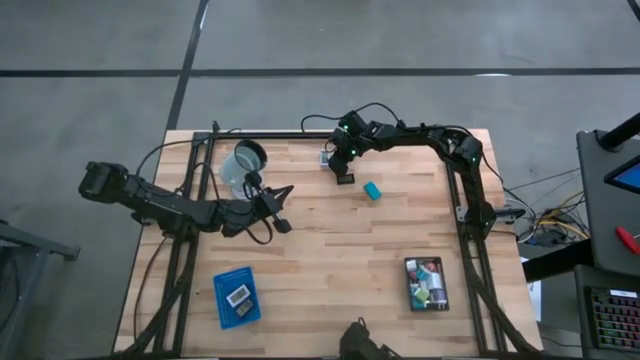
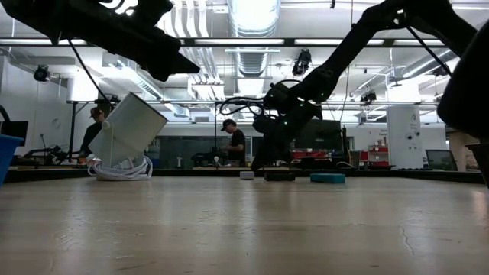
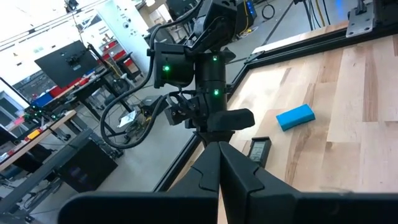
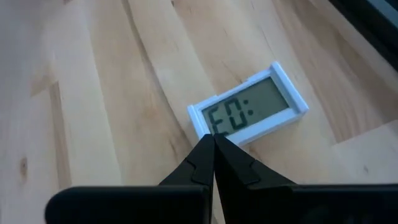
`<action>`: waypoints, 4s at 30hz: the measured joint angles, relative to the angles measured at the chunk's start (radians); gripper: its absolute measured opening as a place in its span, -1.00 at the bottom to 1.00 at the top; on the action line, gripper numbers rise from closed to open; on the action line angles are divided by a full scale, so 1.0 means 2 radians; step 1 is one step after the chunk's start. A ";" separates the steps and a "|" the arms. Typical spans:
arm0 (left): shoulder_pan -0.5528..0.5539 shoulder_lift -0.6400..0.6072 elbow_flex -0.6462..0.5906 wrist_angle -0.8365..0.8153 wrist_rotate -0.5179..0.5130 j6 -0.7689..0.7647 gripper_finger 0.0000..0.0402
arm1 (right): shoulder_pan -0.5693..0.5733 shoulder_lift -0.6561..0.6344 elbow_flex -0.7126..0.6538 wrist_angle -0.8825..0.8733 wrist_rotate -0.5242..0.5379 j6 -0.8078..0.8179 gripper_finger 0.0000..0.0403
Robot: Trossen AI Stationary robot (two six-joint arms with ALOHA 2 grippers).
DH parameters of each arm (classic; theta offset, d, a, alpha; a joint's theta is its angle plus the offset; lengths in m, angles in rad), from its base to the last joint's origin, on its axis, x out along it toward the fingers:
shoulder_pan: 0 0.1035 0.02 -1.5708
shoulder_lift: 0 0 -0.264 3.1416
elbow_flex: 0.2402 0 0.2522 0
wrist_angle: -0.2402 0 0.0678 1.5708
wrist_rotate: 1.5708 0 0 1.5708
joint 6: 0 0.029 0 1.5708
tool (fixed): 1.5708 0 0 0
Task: Pick & Place Office items
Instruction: Put the white digital clock into the blue bin
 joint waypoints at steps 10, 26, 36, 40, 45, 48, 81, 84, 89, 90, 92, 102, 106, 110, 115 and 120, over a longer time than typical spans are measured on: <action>0.000 0.000 0.000 0.000 0.001 0.000 -0.97 | 0.004 0.000 0.000 -0.009 -0.017 0.014 -0.96; 0.000 0.000 0.000 0.008 0.001 0.018 -0.97 | 0.007 0.004 0.022 -0.073 -0.034 -0.019 -0.96; 0.001 -0.003 0.000 0.009 0.000 0.017 -0.97 | -0.002 -0.007 0.031 0.015 0.095 -0.092 -0.96; 0.001 -0.003 0.000 0.005 0.000 0.008 -0.97 | -0.014 -0.007 0.027 0.061 0.037 -0.117 -0.96; 0.001 -0.003 0.000 -0.006 0.000 -0.006 -0.97 | -0.039 0.002 0.021 0.126 -0.080 -0.128 -0.96; 0.001 -0.003 0.000 -0.009 0.000 -0.014 -0.97 | -0.051 0.012 0.019 0.153 -0.082 -0.104 -0.96; 0.000 -0.003 0.000 -0.044 0.000 -0.070 -0.97 | 0.010 -0.088 -0.084 0.220 0.023 -0.119 -0.96; 0.000 -0.003 0.000 -0.052 0.001 -0.078 -0.97 | 0.009 -0.088 -0.139 0.345 0.026 -0.107 -0.96; 0.000 -0.003 0.000 -0.059 0.001 -0.087 -0.97 | -0.011 -0.085 -0.223 0.553 0.035 -0.054 -0.96; 0.000 -0.003 0.000 -0.060 0.001 -0.088 -0.97 | -0.016 -0.085 -0.233 0.577 0.035 -0.041 -0.96; 0.000 -0.003 0.000 -0.060 0.001 -0.089 -0.97 | -0.026 -0.085 -0.247 0.615 0.035 -0.015 -0.96; 0.000 -0.003 0.000 -0.060 0.001 -0.091 -0.97 | -0.021 -0.085 -0.248 0.618 0.017 -0.033 -0.96; 0.000 -0.003 0.000 -0.060 0.000 -0.091 -0.97 | -0.013 -0.085 -0.242 0.606 0.018 -0.051 -0.96; 0.000 -0.003 0.000 -0.060 0.000 -0.088 -0.97 | -0.011 -0.084 -0.221 0.601 0.017 -0.057 -0.96; 0.000 -0.003 0.000 -0.060 0.000 -0.087 -0.97 | -0.010 -0.084 -0.178 0.551 0.018 -0.069 -0.96; 0.000 -0.003 0.000 -0.060 0.000 -0.087 -0.97 | -0.013 -0.079 -0.119 0.306 0.060 -0.123 -0.96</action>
